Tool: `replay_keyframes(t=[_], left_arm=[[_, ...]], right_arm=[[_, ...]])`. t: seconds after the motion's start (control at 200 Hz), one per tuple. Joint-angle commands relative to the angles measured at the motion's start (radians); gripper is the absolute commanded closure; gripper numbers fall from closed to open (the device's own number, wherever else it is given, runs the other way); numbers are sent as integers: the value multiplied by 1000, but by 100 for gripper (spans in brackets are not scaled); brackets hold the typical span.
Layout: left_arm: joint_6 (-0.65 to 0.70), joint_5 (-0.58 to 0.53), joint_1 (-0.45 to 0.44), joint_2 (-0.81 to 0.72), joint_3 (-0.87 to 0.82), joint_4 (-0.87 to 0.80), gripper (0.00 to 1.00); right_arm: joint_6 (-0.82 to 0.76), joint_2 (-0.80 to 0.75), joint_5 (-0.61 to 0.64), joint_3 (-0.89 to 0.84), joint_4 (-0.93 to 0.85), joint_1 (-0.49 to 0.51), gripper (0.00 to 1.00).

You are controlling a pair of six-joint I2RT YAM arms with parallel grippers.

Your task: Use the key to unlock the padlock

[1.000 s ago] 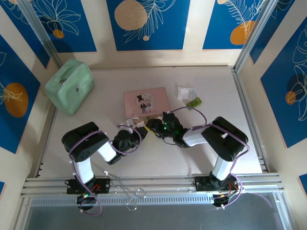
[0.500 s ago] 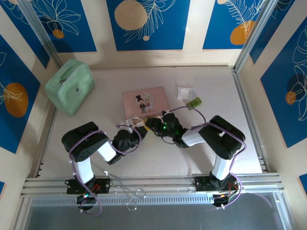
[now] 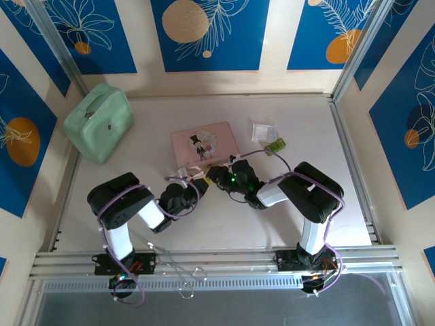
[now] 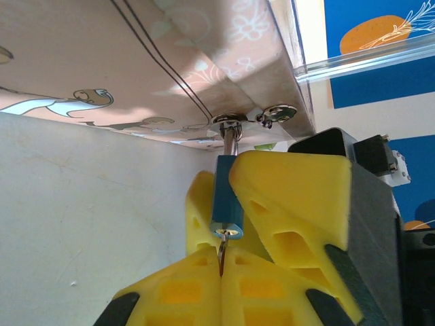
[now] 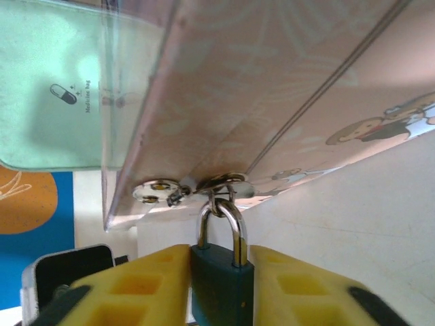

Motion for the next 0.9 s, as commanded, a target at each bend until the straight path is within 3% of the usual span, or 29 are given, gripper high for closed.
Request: replay_keyframes(t=[0.0, 0.275, 0.465, 0.575, 0.705, 0.895], left_arm=[[0, 20, 6, -3, -6, 62, 100], [7, 24, 17, 2, -6, 62, 100], [60, 38, 21, -19, 17, -12, 100], [206, 25, 6, -131, 69, -294, 100], [437, -175, -70, -305, 191, -829, 100], [516, -408, -157, -295, 291, -1066, 100]], right_arm=[[-14, 16, 20, 26, 33, 1, 78], [-5, -2, 27, 15, -24, 15, 100], [11, -47, 59, 51, -204, 42, 100], [16, -86, 89, 100, -354, 58, 100], [22, -112, 104, 161, -511, 68, 100], [62, -93, 88, 198, -592, 77, 100]])
